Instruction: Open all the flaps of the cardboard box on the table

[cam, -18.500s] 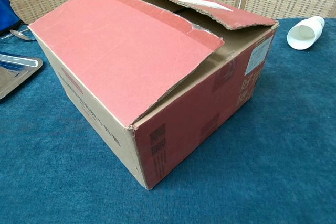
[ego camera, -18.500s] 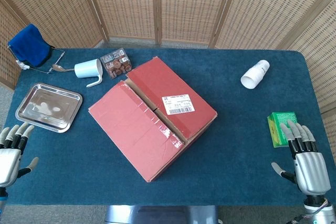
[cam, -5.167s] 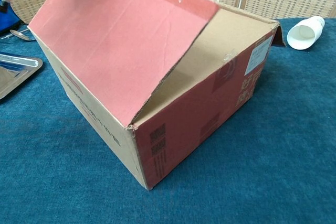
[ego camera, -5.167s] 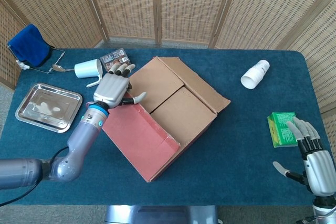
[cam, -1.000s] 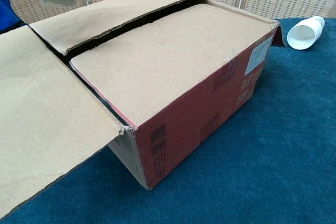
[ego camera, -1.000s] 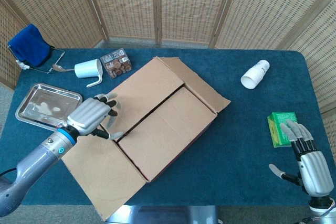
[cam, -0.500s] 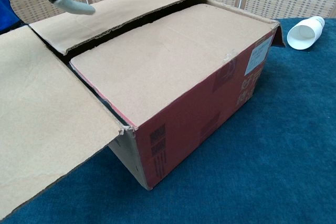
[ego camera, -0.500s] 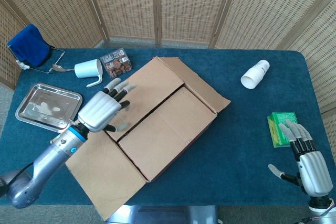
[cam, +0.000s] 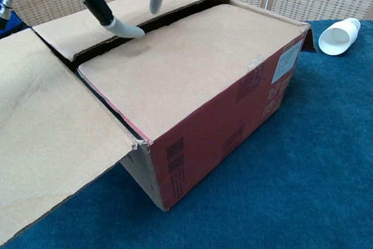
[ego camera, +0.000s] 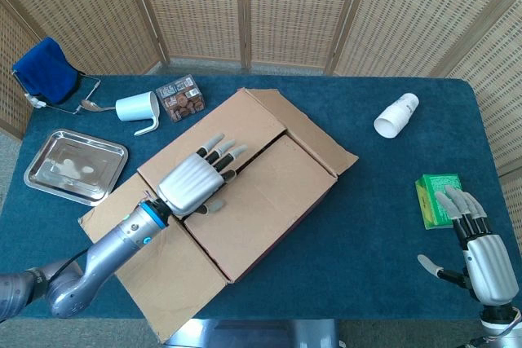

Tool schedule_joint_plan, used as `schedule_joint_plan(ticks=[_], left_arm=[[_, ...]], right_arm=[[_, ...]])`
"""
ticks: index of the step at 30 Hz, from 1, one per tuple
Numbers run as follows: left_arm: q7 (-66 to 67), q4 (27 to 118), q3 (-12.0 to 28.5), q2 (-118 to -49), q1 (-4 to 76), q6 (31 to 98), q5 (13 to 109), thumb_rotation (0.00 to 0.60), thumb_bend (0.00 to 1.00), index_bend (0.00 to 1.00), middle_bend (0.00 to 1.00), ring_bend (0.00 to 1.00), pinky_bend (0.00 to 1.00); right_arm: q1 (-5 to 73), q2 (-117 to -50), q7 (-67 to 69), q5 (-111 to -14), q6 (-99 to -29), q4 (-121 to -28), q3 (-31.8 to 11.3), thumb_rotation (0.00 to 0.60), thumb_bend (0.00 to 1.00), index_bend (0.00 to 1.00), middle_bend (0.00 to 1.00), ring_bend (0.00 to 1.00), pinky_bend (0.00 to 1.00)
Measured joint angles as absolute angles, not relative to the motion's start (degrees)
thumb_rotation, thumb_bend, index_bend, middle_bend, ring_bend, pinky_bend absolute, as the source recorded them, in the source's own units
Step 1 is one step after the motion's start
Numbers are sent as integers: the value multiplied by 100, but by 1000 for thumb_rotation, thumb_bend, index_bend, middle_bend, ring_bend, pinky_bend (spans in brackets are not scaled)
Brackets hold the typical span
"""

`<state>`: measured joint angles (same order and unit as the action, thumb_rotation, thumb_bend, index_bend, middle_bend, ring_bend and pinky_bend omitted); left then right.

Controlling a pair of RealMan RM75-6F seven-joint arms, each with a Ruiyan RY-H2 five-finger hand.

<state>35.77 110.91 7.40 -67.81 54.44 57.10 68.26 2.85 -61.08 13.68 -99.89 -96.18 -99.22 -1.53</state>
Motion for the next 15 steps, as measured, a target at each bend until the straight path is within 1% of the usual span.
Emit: schedule_joint_plan(ticks=[3,10,15], left_arm=[[3878,11051,747,-6944,5562,5626,6661,493,0,427,0,0,42],[4635,10906,754,-7327,5870,5514,6264,539,0,433,0,0,34],[5124,10847,734,-7464,6035,5553,5978,547,0,435,0,0,34]], right_arm=[[285,-6102,1384,-9990,-9615,-9922,-149,600,56,0,0,0,0],[280,-6074,1493,-9960,-9640,-9917,-163,600,56,0,0,0,0],[283,-6046,1596,-9938,-9648,-9905,-174,600,57,0,0,0,0]])
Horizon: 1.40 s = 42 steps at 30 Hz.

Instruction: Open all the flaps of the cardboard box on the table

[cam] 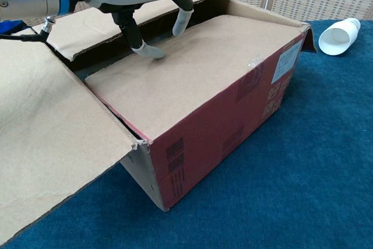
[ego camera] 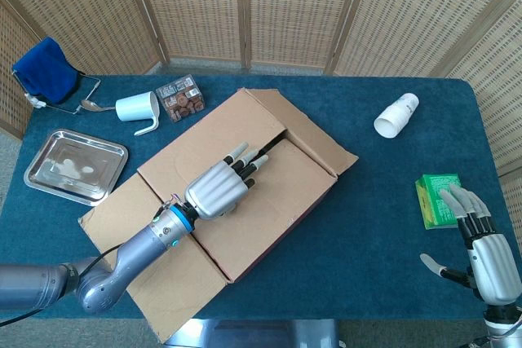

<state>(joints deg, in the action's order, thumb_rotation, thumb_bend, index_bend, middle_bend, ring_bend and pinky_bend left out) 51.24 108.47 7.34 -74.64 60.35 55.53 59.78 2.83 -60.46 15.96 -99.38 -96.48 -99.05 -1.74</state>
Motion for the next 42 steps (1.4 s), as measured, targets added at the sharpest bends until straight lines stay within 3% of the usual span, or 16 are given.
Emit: schedule_joint_plan(ticks=[5,18,42], left_arm=[[5399,10811,690,-7482,6140,5599,5748,575,0,438,0,0,35],[5790,10902,618,-7297,6278,5840,5364,576,0,452,0,0,37],[5410,11462,705,-5974,5929,6355,5490,575,0,464,0,0,30]], right_arm=[[287,-6042,1609,-9970,-9648,-9907,-162,600,58,0,0,0,0],[285,-6027,1660,-9949,-9650,-9905,-167,600,62,0,0,0,0],[289,-6052,1551,-10002,-9605,-9928,-128,600,65,0,0,0,0]])
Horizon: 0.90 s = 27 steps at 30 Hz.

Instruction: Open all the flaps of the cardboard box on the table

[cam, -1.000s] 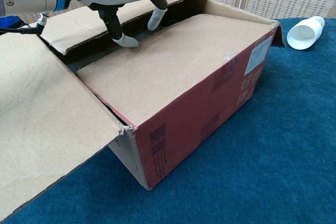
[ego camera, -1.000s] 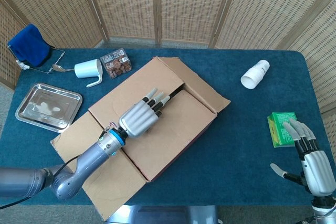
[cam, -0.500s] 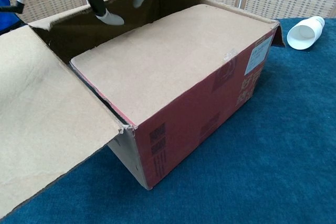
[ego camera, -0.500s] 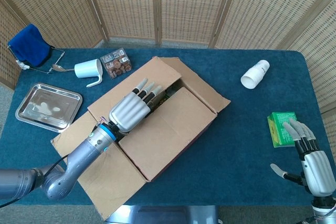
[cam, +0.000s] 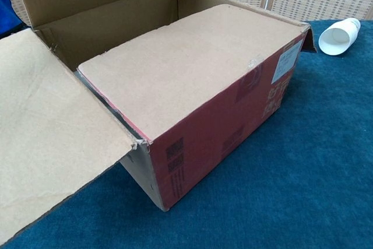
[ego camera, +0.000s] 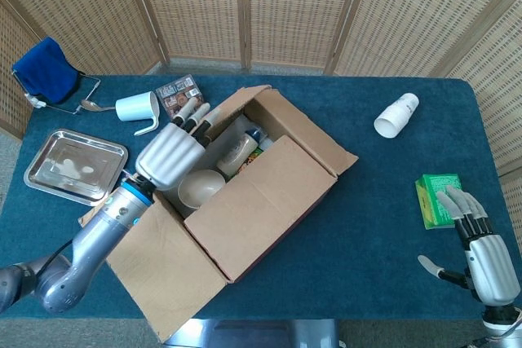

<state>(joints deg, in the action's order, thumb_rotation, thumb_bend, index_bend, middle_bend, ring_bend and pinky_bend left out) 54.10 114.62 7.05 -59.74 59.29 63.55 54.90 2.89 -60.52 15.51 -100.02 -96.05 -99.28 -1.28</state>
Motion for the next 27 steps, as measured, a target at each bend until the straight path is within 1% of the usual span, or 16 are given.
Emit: schedule_joint_plan(ticks=[11,16,22,27], left_arm=[[4915,11470,784,-5196,5558,6506,5544,575,0,472,0,0,28],[4673,11314,783,-4897,5344,6518,5519,580,0,476,0,0,19],[4537,10964,733,-4844,5192,6404,5366,578,0,477,0,0,0],[4420,10572,637,-5061,5059,6280,5134,579,0,477,0,0,0]], right_arm=[[304,-6081,1446,-10024,-9538,-9938,-97,600,65,0,0,0,0],[310,-6095,1402,-10033,-9506,-9947,-79,600,64,0,0,0,0],[313,-6112,1322,-10054,-9478,-9967,-58,600,64,0,0,0,0],[305,-6097,1349,-10050,-9507,-9978,-64,600,64,0,0,0,0]])
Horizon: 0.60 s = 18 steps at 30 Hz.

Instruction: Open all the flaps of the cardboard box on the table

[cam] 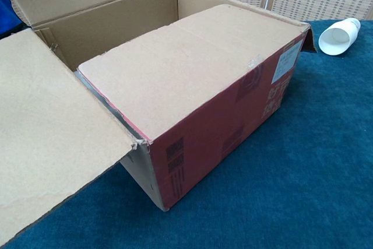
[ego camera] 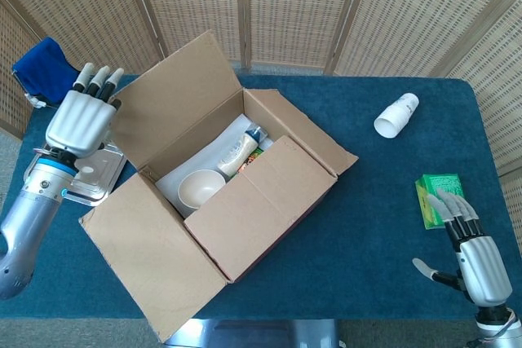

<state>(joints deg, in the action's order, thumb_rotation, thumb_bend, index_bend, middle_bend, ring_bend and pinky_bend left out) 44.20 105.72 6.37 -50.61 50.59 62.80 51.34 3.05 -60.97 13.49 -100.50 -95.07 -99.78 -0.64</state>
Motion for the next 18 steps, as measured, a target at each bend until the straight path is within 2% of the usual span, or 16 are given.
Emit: schedule_joint_plan(ticks=[8,15,18], left_arm=[[4187,10023,464,-5493,4823,6110,5141,576,0,470,0,0,0],[3834,10007,541,-5655,4745,6021,5072,572,0,444,0,0,0],[3529,10200,651,-5636,4726,5945,5038,561,0,377,3,0,20]], right_arm=[[307,-6090,1373,-10053,-9504,-9985,-56,600,65,0,0,0,0],[317,-6086,1380,-10036,-9471,-9983,-50,600,66,0,0,0,0],[317,-6081,1385,-10042,-9472,-9973,-46,600,64,0,0,0,0]])
